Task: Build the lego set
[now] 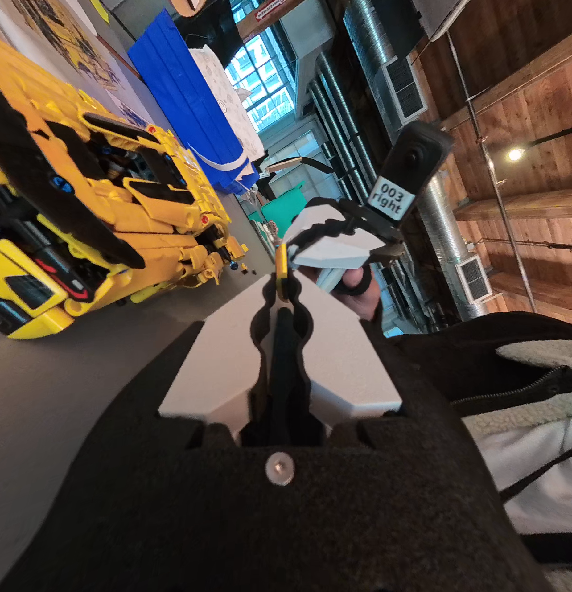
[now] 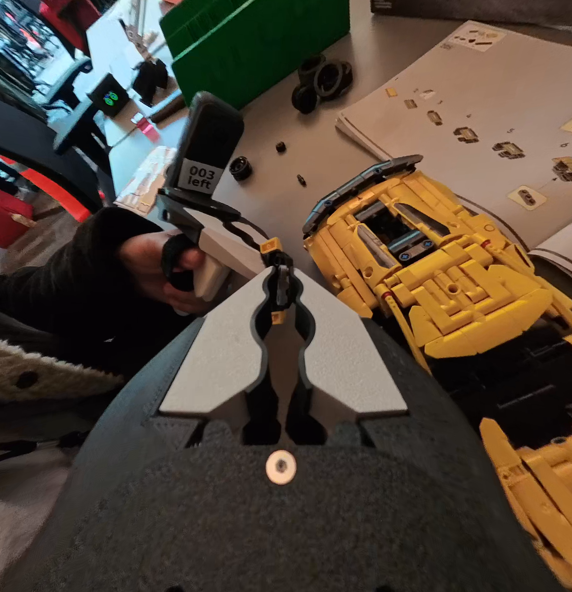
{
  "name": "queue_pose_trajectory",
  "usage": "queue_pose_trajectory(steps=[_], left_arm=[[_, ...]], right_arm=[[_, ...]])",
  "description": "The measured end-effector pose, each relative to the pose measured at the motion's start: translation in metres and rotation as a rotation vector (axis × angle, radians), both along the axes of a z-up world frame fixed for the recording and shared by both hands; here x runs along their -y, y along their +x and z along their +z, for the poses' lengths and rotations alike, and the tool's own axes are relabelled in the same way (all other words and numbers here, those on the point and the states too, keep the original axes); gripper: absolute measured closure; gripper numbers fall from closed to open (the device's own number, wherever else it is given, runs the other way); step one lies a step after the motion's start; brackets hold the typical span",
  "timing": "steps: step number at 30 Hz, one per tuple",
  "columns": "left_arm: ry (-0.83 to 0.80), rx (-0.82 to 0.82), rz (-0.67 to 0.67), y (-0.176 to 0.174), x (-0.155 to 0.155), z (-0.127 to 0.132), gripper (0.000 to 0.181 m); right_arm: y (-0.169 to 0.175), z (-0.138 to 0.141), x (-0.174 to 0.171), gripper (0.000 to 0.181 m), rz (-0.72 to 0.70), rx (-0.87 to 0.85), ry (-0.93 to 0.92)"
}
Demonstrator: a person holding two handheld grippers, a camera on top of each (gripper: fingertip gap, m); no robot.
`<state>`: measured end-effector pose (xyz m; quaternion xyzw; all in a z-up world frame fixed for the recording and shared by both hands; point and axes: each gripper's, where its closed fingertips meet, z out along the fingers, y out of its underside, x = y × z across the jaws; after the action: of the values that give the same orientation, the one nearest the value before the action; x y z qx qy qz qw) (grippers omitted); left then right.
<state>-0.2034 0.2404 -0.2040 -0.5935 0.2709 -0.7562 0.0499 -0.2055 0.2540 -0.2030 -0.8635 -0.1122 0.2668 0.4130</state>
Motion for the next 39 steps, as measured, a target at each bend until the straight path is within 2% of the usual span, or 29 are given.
queue_pose_trajectory(steps=[5,8,16,23,26,30,34,39], left_arm=[[-0.046,-0.001,0.0,-0.001,-0.004,-0.002,0.176],[-0.064,0.021,-0.037,-0.001,0.002,0.002,0.176],[-0.128,0.049,-0.093,-0.003,0.008,0.006,0.175],[-0.135,0.047,-0.097,-0.003,0.008,0.006,0.175],[-0.123,0.047,-0.103,-0.003,0.009,0.006,0.175],[-0.09,0.061,-0.134,-0.005,0.016,0.01,0.175],[-0.078,0.059,-0.159,-0.005,0.021,0.01,0.176],[-0.077,0.045,-0.141,-0.004,0.018,0.007,0.176]], right_arm=[[-0.004,0.026,0.004,0.176,0.052,-0.227,0.07],[-0.008,0.024,0.005,0.176,0.098,-0.31,0.072],[-0.009,0.015,0.003,0.176,0.12,-0.349,0.165],[-0.004,0.01,0.002,0.174,0.115,-0.353,0.16],[-0.002,0.007,0.002,0.167,0.125,-0.395,0.133],[-0.007,0.011,0.012,0.169,0.237,-0.516,0.074],[-0.008,0.01,0.019,0.166,0.332,-0.497,0.054],[-0.006,0.008,0.015,0.168,0.324,-0.291,0.166]])
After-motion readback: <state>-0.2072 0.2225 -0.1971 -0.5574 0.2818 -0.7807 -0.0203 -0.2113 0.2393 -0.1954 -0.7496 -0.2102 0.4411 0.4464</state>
